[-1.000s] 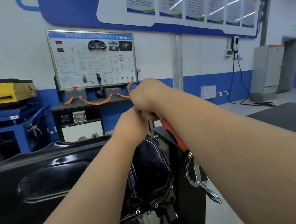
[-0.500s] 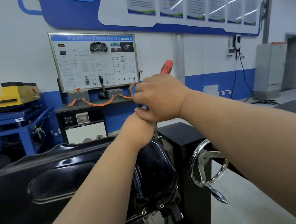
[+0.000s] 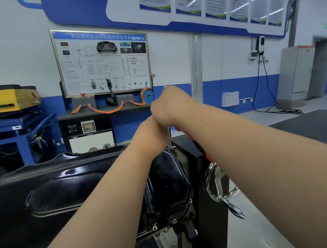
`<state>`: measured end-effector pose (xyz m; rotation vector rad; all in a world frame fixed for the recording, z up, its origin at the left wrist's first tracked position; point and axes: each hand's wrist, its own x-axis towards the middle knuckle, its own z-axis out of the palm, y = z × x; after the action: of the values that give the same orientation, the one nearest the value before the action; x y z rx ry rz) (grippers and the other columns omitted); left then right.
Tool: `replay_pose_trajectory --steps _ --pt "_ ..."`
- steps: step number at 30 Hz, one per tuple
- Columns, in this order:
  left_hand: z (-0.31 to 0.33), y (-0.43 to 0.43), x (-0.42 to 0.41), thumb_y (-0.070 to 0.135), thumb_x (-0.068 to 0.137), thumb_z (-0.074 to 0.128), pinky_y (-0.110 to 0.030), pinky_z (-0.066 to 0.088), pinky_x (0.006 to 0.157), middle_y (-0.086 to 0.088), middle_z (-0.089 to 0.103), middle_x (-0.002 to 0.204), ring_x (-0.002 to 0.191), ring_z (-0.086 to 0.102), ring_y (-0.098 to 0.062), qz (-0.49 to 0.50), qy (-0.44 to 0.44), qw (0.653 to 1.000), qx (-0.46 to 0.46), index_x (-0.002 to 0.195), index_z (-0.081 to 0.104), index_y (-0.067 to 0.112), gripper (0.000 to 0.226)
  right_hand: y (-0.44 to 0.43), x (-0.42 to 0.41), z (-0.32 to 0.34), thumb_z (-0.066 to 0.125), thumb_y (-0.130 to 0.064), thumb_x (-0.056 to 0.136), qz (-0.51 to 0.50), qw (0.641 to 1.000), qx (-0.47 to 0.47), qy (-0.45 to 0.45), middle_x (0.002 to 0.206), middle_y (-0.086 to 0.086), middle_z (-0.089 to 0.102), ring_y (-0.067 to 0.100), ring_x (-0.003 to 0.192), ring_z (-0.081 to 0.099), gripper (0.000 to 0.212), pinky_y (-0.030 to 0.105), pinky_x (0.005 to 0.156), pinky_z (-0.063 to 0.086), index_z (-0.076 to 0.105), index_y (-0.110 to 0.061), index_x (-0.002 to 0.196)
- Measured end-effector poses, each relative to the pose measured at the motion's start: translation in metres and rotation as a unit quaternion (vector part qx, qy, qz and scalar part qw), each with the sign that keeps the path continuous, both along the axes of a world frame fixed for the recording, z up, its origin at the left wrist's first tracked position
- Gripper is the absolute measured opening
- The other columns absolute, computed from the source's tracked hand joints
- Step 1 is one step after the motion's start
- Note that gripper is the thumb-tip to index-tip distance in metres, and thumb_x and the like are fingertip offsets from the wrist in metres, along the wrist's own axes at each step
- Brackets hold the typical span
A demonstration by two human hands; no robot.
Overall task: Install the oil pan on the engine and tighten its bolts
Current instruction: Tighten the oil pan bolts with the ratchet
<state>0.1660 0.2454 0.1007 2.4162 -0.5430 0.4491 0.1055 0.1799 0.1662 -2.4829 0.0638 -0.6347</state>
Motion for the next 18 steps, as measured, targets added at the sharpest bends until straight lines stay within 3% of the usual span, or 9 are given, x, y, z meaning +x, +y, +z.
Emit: replay_pose_trajectory --steps 2,3,6,8,11,12,14,16,18 --pt "-0.002 0.000 0.003 -0.003 0.092 0.035 -0.033 0.036 0.072 -0.002 0.038 0.067 0.071 0.038 -0.020 -0.029 -0.048 0.997 0.047 0.069 0.040 0.013 0.029 -0.005 0.000 -0.006 0.044 -0.016 0.089 -0.029 0.994 -0.102 -0.029 0.071 -0.001 0.042 0.016 0.063 0.044 0.018 0.027 0.054 0.035 0.045 -0.012 0.071" --pt "-0.002 0.003 0.002 -0.003 0.091 0.036 -0.035 0.040 0.073 -0.002 0.040 0.068 0.076 0.041 -0.021 -0.046 -0.063 0.994 0.070 0.070 0.043 0.014 0.028 -0.010 0.001 -0.009 0.044 -0.021 0.089 -0.036 0.977 -0.197 -0.075 0.073 -0.003 0.042 0.018 0.066 0.045 0.016 0.028 0.055 0.033 0.050 -0.013 0.078" --pt "0.000 0.001 -0.001 -0.004 0.090 0.036 -0.034 0.039 0.070 -0.014 0.057 0.084 0.083 0.049 -0.029 -0.065 -0.059 0.994 0.068 0.076 0.051 0.009 0.024 -0.027 0.000 -0.008 0.041 -0.039 0.092 0.033 0.867 -0.459 -0.190 0.085 -0.003 0.044 0.020 0.068 0.042 0.030 0.031 0.057 0.028 0.061 -0.018 0.092" --pt "0.001 -0.002 -0.006 -0.001 0.093 0.034 -0.034 0.038 0.076 -0.018 0.058 0.113 0.101 0.053 -0.030 -0.058 -0.056 0.995 0.054 0.103 0.057 0.002 0.025 -0.038 0.002 0.004 0.041 -0.044 0.091 0.080 0.814 -0.539 -0.200 0.096 0.003 0.051 0.021 0.070 0.044 0.036 0.032 0.059 0.034 0.063 -0.016 0.095" --pt "0.001 0.001 -0.003 0.003 0.096 0.034 -0.025 0.039 0.083 -0.016 0.050 0.131 0.106 0.050 -0.019 -0.041 -0.082 0.995 0.044 0.124 0.051 0.003 0.033 -0.036 0.009 0.010 0.044 -0.048 0.088 0.122 0.789 -0.563 -0.215 0.103 0.005 0.054 0.024 0.090 0.049 0.038 0.037 0.079 0.039 0.066 -0.019 0.098" --pt "0.002 0.004 -0.004 0.003 0.096 0.035 -0.024 0.040 0.081 -0.017 0.050 0.131 0.102 0.051 -0.017 -0.038 -0.081 0.995 0.040 0.125 0.051 0.003 0.033 -0.031 0.008 0.010 0.044 -0.049 0.088 0.121 0.789 -0.561 -0.218 0.105 0.004 0.054 0.024 0.096 0.049 0.038 0.037 0.082 0.039 0.066 -0.020 0.099" --pt "0.001 0.002 -0.004 0.000 0.094 0.033 -0.030 0.040 0.081 -0.020 0.054 0.124 0.102 0.052 -0.027 -0.029 -0.094 0.995 0.031 0.111 0.056 0.001 0.028 -0.023 0.008 0.005 0.043 -0.048 0.090 0.102 0.842 -0.486 -0.211 0.109 0.001 0.053 0.022 0.104 0.047 0.035 0.035 0.079 0.038 0.063 -0.023 0.104" --pt "0.001 0.004 -0.003 -0.001 0.091 0.035 -0.030 0.035 0.070 -0.014 0.059 0.091 0.085 0.047 -0.029 -0.011 -0.122 0.991 0.046 0.078 0.048 0.007 0.021 -0.014 0.010 -0.001 0.041 -0.040 0.093 0.017 0.919 -0.353 -0.172 0.115 0.001 0.049 0.022 0.109 0.046 0.030 0.034 0.077 0.038 0.058 -0.024 0.113" --pt "0.002 0.000 0.000 0.002 0.092 0.037 -0.025 0.031 0.067 0.002 0.042 0.070 0.077 0.041 -0.019 0.022 -0.120 0.992 0.043 0.077 0.039 0.013 0.019 -0.004 0.011 0.001 0.043 -0.029 0.093 -0.050 0.977 -0.189 -0.081 0.119 0.005 0.047 0.026 0.107 0.049 0.028 0.034 0.078 0.041 0.051 -0.018 0.118"
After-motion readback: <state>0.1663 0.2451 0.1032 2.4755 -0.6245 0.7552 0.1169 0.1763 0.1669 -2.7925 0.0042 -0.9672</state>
